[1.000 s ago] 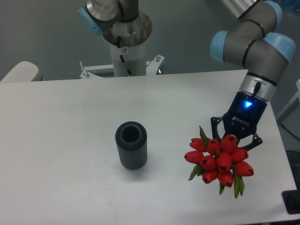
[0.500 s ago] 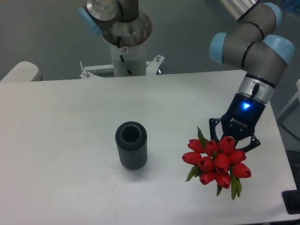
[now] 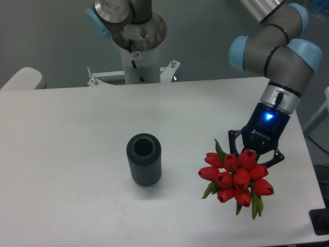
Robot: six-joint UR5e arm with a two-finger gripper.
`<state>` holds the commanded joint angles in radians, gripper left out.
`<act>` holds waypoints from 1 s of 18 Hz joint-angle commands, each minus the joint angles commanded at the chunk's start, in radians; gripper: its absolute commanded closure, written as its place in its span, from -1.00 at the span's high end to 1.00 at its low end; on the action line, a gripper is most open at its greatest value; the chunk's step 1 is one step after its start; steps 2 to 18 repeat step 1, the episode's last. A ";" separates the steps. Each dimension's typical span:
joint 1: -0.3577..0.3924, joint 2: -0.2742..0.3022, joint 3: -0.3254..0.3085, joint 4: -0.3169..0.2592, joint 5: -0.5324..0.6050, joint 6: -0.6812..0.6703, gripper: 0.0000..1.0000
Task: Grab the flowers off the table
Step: 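Hold the tulip bunch raised above the table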
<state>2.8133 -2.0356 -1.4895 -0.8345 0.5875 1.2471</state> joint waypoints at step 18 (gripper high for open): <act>0.000 0.002 0.000 0.000 0.000 -0.003 -0.80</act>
